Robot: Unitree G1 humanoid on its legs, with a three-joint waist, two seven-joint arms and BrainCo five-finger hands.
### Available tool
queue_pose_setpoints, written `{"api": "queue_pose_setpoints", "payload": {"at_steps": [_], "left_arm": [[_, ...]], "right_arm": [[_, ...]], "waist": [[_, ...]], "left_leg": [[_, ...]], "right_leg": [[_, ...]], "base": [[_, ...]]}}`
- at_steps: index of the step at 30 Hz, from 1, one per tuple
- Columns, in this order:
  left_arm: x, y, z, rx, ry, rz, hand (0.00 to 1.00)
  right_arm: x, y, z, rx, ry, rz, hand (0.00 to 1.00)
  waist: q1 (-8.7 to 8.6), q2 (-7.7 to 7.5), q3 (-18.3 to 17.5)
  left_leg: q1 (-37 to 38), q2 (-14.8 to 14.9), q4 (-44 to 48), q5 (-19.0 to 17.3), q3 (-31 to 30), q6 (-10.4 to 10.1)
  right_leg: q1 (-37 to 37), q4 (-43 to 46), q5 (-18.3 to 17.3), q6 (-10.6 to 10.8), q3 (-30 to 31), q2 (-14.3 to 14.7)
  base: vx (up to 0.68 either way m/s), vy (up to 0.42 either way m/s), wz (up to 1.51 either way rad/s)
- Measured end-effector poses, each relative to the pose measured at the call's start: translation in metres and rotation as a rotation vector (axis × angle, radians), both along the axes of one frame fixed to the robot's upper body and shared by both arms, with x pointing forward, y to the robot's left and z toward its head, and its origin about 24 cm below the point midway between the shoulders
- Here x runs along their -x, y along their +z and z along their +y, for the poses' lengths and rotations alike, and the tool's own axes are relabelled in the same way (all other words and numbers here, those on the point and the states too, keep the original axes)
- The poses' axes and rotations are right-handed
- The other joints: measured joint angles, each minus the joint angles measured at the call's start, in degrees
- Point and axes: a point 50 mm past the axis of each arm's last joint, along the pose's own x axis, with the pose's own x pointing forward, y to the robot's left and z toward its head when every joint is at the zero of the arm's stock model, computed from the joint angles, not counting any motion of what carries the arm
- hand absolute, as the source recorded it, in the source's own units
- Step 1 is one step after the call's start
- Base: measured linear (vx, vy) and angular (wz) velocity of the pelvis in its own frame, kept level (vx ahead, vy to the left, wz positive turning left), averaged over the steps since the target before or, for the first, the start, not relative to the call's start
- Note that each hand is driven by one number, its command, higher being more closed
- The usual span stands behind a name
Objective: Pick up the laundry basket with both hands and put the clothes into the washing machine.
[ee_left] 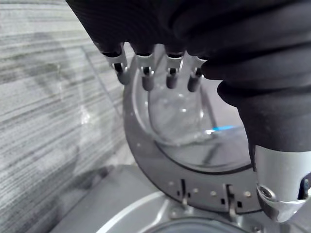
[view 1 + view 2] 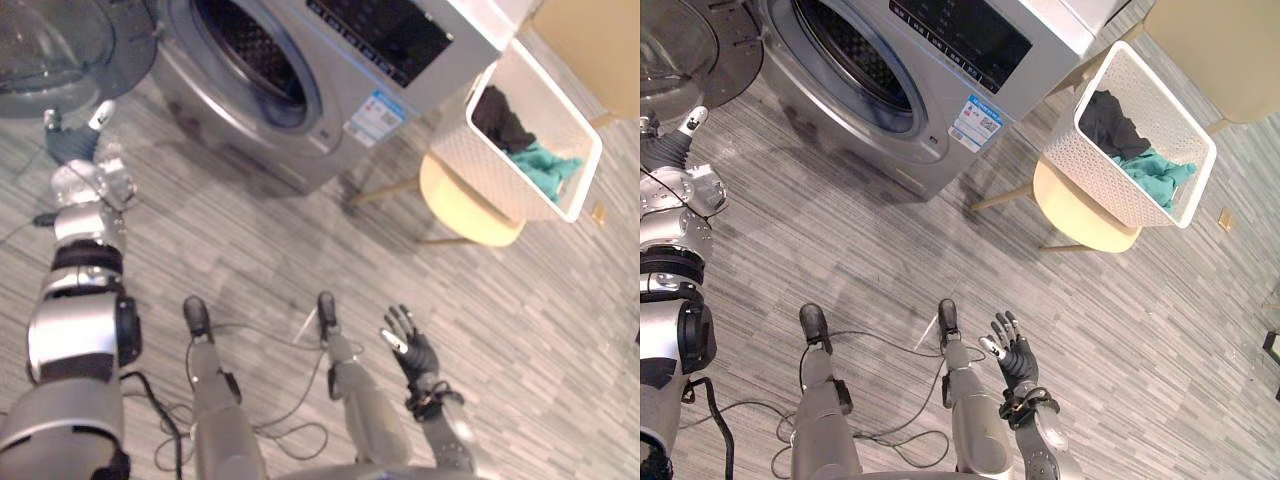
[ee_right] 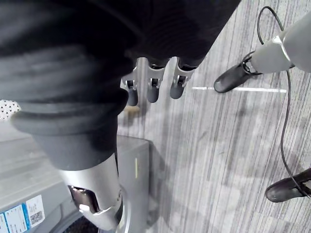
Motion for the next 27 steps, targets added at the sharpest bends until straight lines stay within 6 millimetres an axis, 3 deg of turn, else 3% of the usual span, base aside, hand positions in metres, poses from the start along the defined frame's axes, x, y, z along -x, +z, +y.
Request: {"api": "queue_pose_setpoints", "payload": {"at_steps": [5,16,20,27], "left_arm": [[-0.002,0.004,-0.003,0.03,-0.002,-0.029,0.0],[0.0,0.033,-0.001,0.074,0.015,-0.158,0.0],[0.01,0.047,0.012,0.068,0.047,-0.21,0.0],[0.013,0.046,0.017,0.093,0.053,-0.227,0.0]], "right_arm": [[0.013,-0.002,-0.003,-0.012,-0.021,0.021,0.0],[0.015,-0.002,-0.007,-0.004,-0.021,0.015,0.0],[0.013,0.001,-0.008,-0.004,-0.023,-0.001,0.0],[0.012,0.005,-0.023,0.033,-0.046,-0.017,0.0]], "waist": [[0.45,0.12,0.1],[3.09,1.69,1.1],[3.4,1.84,1.2],[4.88,4.87,0.5]], "left_leg": [[0.0,0.8,0.0,-0.5,-0.1,-0.6],[0.4,1.9,0.0,-0.1,-0.2,-1.2],[1.3,1.9,0.0,0.1,-0.4,-1.1],[3.8,1.3,0.0,0.1,-1.4,-1.1]], "right_leg": [[0.0,0.0,0.2,-0.1,0.0,0.3],[0.5,0.0,0.2,-0.2,-0.6,1.3],[1.4,0.0,0.2,-0.2,-1.1,1.3],[4.5,0.4,-1.2,-1.3,-2.9,1.2]], "base": [[-0.02,0.006,-0.01],[-0.04,0.003,-0.02],[-0.03,0.007,0.03],[-0.03,0.004,0.1]]}}
